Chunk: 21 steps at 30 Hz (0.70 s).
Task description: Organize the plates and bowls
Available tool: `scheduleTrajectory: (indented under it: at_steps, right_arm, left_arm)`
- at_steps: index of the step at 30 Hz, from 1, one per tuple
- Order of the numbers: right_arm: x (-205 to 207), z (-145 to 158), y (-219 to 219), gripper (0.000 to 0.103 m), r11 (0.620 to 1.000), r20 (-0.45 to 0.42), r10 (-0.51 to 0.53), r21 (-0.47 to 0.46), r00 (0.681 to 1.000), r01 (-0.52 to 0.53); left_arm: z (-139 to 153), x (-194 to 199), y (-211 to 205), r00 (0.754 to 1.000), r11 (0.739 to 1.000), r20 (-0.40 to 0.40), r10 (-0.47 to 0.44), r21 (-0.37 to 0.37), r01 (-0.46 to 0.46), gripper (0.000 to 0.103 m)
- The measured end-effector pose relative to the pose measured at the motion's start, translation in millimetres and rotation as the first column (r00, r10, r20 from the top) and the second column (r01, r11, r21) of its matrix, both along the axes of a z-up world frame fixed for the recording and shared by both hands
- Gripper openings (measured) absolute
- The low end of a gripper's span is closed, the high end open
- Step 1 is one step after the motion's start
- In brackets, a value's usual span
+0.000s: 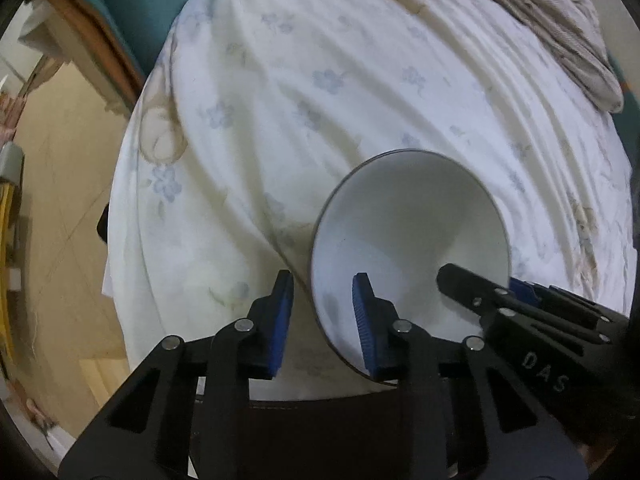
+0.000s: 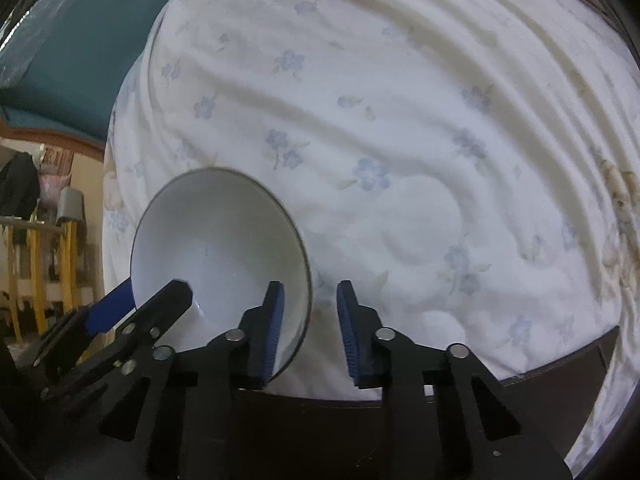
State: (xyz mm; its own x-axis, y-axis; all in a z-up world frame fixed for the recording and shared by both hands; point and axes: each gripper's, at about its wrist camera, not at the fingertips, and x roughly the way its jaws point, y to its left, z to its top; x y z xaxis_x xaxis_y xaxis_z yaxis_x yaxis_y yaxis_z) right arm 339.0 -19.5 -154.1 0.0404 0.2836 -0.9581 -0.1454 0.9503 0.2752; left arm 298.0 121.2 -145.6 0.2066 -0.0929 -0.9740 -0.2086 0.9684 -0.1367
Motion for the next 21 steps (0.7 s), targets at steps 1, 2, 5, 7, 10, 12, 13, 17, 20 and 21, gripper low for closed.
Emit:
scheduleTrajectory:
  at_steps: [1,2,5,7,10,12,13,17,20,21]
  right_arm:
    - [1,-1,0,0.027,1.0,0.002,-0.005,0.006,1.0,0.005]
    - [2,-2,-1,0.027,1.0,0.002,-0.011,0.01,1.0,0.011]
    - [3,-9,1,0.026,1.0,-0.019,-0.01,0.01,1.0,0.01]
    - [4,-8,2,0.018,1.0,-0.01,-0.007,0.001,1.0,0.007]
    - [1,-3,-2,0.012,1.0,0.028,-0.015,-0.011,0.999,0.015]
    - [-1,2,-3,0.012,1.0,0.039,-0.01,-0.017,0.999,0.011]
    - [-3,4,-4,0.012,1.0,0.044,-0.006,-0.016,0.999,0.007]
    - [-11,22,-13,0.011,1.0,0.103,-0.001,0.004,0.995,0.001]
    - [-15,38,-25,0.011,0.999,0.115,-0.023,0.03,0.993,0.019]
    - [-18,42,-28,0.011,0.999,0.122,-0.021,0.03,0.992,0.018]
  left_arm:
    - [-1,0,1,1.0,1.0,-0.004,0.007,-0.002,-0.007,0.026]
    - [-1,1,3,1.0,1.0,-0.006,0.011,-0.007,-0.011,0.022]
    - [0,1,2,1.0,1.0,-0.023,0.008,-0.019,-0.008,0.009]
    - [3,-1,-2,1.0,1.0,-0.026,0.001,0.009,-0.001,0.009]
    - [12,0,-9,1.0,1.0,-0.015,-0.006,0.023,0.007,0.009]
    - [18,0,-11,1.0,1.0,0.002,-0.014,0.025,0.014,0.009]
    - [24,-2,-12,1.0,1.0,0.015,-0.019,0.021,0.019,0.009]
    - [45,-8,-16,0.998,0.999,0.056,-0.035,0.009,0.034,0.009]
    - [60,-16,-21,0.996,0.999,0.083,-0.042,-0.003,0.042,0.009]
    - [67,-20,-24,0.995,0.999,0.093,-0.045,-0.008,0.046,0.009]
